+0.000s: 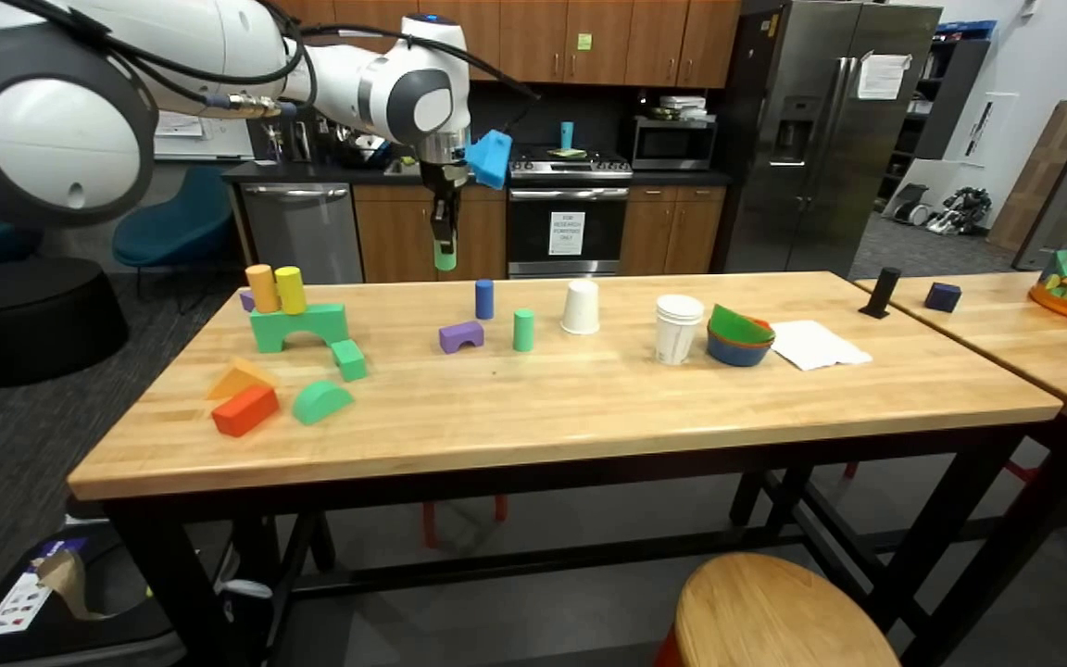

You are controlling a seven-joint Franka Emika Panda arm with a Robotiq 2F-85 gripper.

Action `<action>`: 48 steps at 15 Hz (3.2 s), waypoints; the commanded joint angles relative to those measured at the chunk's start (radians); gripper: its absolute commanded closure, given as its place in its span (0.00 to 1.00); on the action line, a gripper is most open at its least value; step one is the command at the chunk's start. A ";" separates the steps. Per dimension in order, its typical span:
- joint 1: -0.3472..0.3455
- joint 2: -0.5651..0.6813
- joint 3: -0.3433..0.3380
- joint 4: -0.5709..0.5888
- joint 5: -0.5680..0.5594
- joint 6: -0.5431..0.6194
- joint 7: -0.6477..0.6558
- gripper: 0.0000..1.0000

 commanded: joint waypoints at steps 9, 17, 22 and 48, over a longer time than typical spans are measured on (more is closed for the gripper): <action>-0.083 -0.025 0.024 0.048 0.065 -0.123 -0.216 0.84; 0.056 -0.026 0.022 0.009 -0.063 -0.126 -0.219 0.84; 0.094 -0.016 0.003 0.015 -0.103 -0.119 -0.117 0.84; 0.135 0.020 0.000 0.026 -0.174 -0.122 -0.140 0.84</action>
